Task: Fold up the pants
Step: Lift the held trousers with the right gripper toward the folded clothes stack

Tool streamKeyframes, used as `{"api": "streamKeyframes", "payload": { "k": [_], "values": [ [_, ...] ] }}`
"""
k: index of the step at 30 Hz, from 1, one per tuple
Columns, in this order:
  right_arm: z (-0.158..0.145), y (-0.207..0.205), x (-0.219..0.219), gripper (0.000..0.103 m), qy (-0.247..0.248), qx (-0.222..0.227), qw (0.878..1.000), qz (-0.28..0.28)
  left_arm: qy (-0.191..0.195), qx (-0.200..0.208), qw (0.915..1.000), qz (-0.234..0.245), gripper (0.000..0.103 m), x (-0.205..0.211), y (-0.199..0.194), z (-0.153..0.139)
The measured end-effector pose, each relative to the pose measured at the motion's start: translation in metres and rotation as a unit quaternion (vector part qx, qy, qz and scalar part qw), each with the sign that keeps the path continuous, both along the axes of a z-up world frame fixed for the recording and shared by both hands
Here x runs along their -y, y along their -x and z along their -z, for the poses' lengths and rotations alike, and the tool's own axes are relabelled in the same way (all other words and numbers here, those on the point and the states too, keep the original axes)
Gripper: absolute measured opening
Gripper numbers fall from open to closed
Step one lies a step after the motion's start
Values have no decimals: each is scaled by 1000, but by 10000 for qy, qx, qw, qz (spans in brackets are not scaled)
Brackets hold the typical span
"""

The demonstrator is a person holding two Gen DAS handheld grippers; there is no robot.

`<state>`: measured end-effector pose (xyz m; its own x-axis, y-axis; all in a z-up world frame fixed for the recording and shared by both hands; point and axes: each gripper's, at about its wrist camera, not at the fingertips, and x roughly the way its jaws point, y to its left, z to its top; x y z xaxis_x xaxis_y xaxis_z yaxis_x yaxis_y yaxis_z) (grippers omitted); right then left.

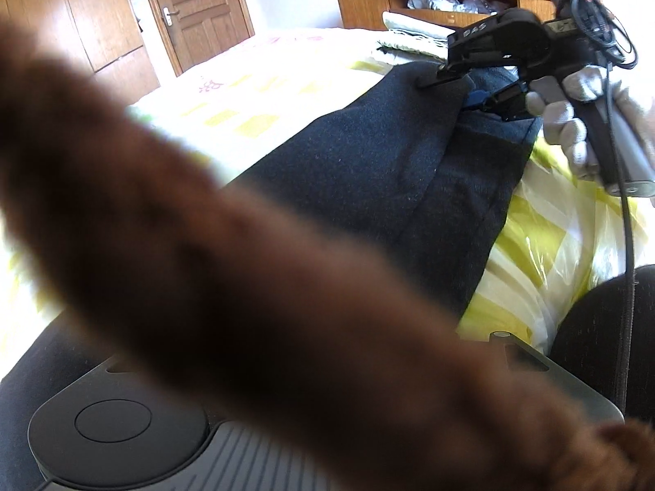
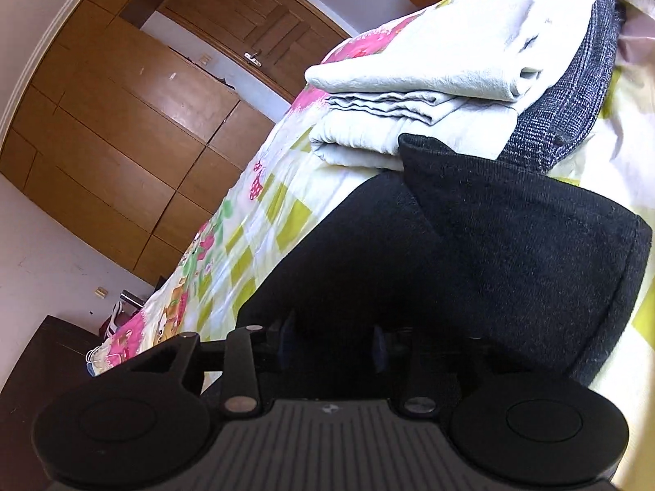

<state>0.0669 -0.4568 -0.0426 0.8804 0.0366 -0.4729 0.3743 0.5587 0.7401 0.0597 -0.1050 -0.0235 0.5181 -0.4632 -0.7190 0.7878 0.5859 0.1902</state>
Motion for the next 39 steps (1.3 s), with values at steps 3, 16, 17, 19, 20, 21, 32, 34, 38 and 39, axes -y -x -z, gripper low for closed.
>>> {"api": "streamKeyframes", "payload": {
  "k": [3, 16, 17, 19, 20, 21, 32, 34, 38, 39],
  "values": [
    [-7, -3, 3, 27, -138, 69, 9999, 75, 4, 49, 10000, -1, 62, 3, -1, -2],
    [-47, 20, -6, 23, 532, 223, 9981, -196, -35, 340, 9993, 130, 62, 13, 9, -12],
    [-42, 19, -3, 24, 431, 175, 9987, -204, -57, 337, 9993, 167, 62, 15, 10, -9],
    [-37, 11, 1, 26, 443, 1, 9988, -198, -29, 298, 9992, 246, 63, 21, 13, -5],
    [-35, 8, 2, 28, 483, -41, 9986, -203, -17, 323, 9991, 284, 64, 24, 14, -3],
    [-34, 3, 4, 33, 501, -74, 9985, -192, -14, 378, 9988, 314, 65, 28, 15, -1],
    [-104, -19, -6, 22, 565, 598, 9953, -518, 25, 809, 9967, 74, 65, 51, 4, -11],
    [-127, -20, -15, 22, 769, 768, 9921, -620, 67, 1021, 9947, 70, 67, 52, 10, -18],
    [-147, -29, -24, 22, 1041, 714, 9890, -773, -107, 1245, 9921, -141, 62, 59, 9, -17],
    [-149, -32, -25, 22, 1075, 641, 9887, -821, -96, 1224, 9923, -186, 47, 59, 6, -20]
  ]
}}
